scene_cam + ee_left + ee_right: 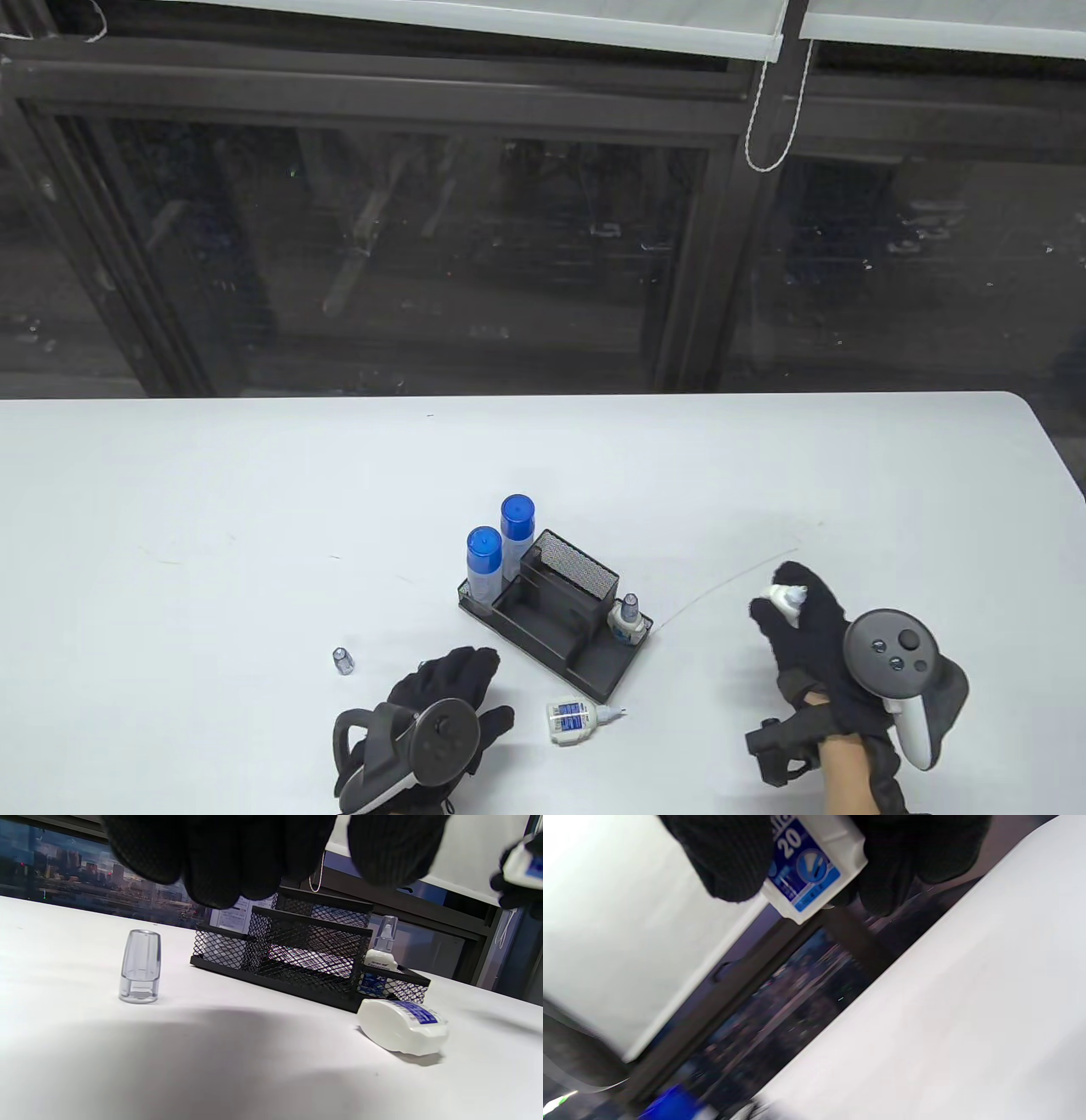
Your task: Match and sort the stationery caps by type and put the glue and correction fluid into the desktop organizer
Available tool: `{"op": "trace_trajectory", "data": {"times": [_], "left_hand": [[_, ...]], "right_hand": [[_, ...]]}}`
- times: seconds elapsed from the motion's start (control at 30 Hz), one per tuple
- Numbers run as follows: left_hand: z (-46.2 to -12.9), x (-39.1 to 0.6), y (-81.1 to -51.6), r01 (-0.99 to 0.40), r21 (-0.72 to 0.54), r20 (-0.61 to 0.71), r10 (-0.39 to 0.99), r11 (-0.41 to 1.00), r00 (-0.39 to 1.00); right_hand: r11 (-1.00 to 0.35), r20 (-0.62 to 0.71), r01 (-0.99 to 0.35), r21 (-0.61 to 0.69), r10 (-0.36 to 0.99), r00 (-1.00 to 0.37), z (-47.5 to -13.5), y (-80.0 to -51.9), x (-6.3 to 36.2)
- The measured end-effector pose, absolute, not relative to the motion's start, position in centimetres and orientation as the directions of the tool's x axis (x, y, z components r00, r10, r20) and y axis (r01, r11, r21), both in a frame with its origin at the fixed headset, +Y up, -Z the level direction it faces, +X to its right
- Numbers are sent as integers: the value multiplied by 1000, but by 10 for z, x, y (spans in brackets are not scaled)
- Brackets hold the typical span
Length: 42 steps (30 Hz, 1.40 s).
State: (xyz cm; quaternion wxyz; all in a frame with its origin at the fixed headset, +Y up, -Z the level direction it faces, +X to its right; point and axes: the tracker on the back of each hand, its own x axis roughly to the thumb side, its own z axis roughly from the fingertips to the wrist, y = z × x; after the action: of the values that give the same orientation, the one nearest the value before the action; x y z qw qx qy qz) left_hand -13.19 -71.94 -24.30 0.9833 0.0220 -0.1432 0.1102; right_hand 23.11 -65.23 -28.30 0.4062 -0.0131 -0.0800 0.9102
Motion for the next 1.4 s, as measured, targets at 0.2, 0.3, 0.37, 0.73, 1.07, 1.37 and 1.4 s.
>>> {"op": "trace_trajectory", "data": {"times": [0.2, 0.3, 0.37, 0.73, 1.07, 1.37, 1.4], "left_hand": [[-243, -135, -718, -235, 18, 281, 220, 972, 934], [-244, -140, -718, -250, 14, 264, 238, 968, 935], [-245, -144, -718, -268, 6, 250, 258, 963, 933], [-260, -211, -702, -299, 147, 19, 299, 943, 954], [-285, -250, -744, -176, -27, -201, 167, 984, 965], [-298, -243, -766, -75, -66, -222, 59, 995, 973], [-298, -243, -766, -60, -61, -227, 44, 996, 973]], "right_hand": [[-627, 197, -778, 36, 768, -610, -270, -657, 150], [-625, 241, -772, 118, 772, -588, -266, -672, 119], [-628, 244, -765, 143, 772, -587, -264, -684, 107], [-632, 238, -747, 208, 773, -588, -254, -708, 111], [-697, 250, -692, 189, 715, -653, -253, -706, 122], [-706, 265, -676, 212, 707, -656, -252, -707, 119], [-705, 264, -676, 212, 708, -655, -252, -707, 119]]}}
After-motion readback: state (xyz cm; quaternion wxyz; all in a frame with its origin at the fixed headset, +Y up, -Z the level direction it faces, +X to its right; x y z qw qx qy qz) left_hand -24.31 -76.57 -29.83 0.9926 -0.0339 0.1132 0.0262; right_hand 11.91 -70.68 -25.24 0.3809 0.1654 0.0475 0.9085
